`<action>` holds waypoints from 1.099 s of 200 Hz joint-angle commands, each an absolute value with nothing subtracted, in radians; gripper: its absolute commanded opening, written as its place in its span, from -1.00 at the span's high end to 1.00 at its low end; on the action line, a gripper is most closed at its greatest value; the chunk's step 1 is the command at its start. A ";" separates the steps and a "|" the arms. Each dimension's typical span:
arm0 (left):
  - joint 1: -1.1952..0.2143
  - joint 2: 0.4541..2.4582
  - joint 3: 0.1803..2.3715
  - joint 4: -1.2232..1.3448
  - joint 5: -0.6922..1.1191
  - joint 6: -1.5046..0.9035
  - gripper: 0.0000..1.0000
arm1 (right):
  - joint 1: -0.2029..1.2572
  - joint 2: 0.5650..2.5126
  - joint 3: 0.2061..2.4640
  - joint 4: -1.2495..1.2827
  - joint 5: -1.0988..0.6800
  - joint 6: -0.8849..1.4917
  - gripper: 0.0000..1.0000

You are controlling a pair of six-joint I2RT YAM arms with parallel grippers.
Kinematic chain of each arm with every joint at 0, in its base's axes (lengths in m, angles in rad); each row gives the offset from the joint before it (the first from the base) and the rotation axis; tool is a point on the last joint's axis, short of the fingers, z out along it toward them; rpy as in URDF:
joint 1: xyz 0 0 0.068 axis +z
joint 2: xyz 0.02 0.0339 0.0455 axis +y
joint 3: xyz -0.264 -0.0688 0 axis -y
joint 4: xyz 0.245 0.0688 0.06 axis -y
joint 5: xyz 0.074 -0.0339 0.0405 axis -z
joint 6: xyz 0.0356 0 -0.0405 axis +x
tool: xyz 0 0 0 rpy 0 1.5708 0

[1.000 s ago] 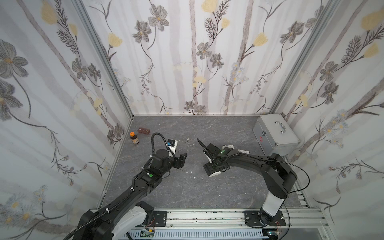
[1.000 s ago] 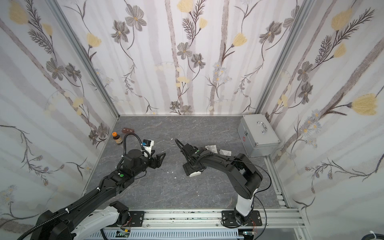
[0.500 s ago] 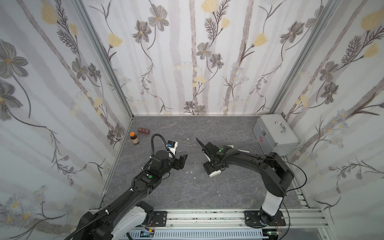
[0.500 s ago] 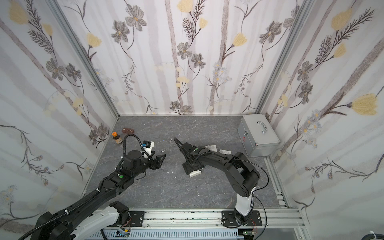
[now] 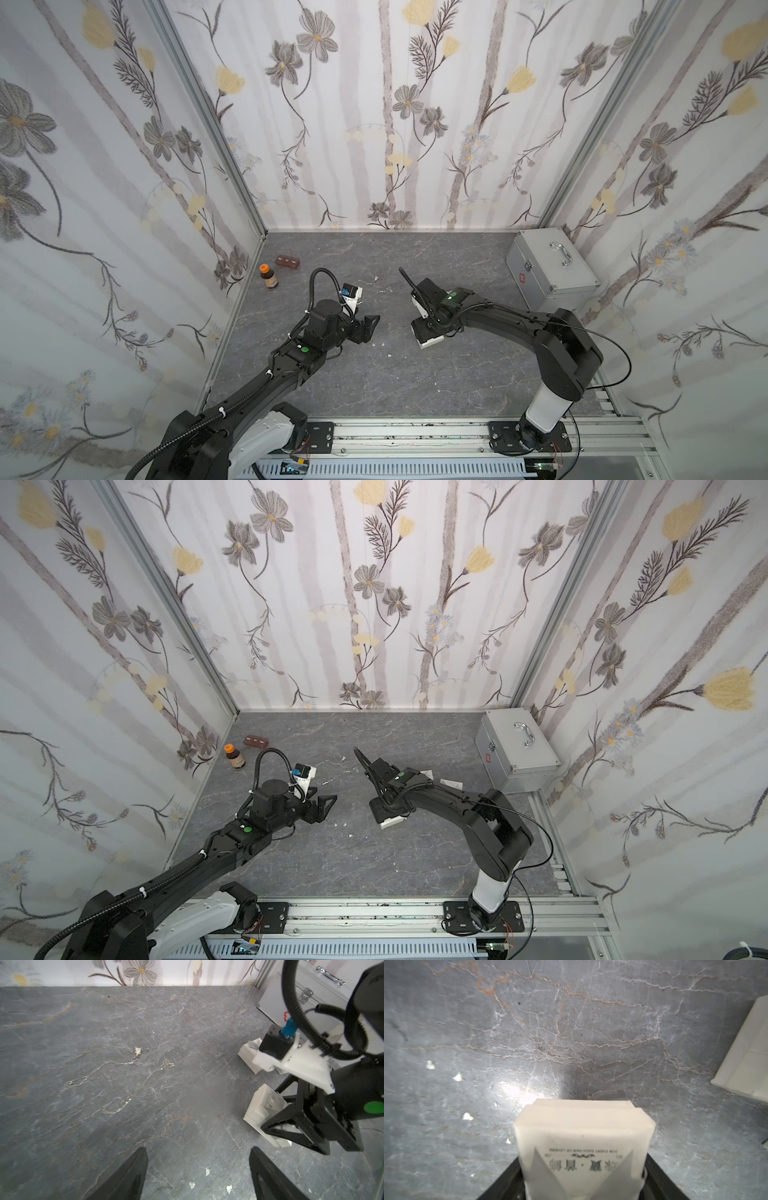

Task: Take the necklace out of the lift-off lid jewelry box
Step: Pick up the jewelry box from the center of the board, then open the lid on the jewelry box.

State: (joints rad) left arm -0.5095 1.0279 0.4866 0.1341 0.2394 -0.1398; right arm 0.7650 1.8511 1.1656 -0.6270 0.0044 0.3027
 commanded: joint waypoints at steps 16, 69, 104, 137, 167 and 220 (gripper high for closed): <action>-0.512 1.048 0.483 0.301 0.461 -0.222 -0.72 | 0.661 1.679 1.105 -0.436 -0.251 0.243 -0.34; -0.523 1.062 0.510 0.549 0.615 -0.365 -0.86 | 0.576 1.473 1.070 -0.253 -0.574 0.189 -0.35; -0.535 1.088 0.558 0.669 0.693 -0.426 -0.92 | 0.569 1.396 1.045 -0.153 -0.724 0.190 -0.35; -0.537 1.171 0.582 0.885 0.822 -0.561 -0.92 | 0.558 1.353 1.007 -0.069 -0.841 0.201 -0.35; -0.542 1.215 0.595 1.005 0.871 -0.642 -0.92 | 0.544 1.321 0.970 0.015 -0.927 0.227 -0.35; -0.555 1.212 0.594 1.031 0.903 -0.638 -0.89 | 0.534 1.313 0.947 0.096 -1.005 0.262 -0.36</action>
State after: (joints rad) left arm -0.5499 1.2163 0.5911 0.9478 0.8619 -0.6136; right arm 0.5365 1.3144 0.9573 -0.0113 -0.9237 0.2352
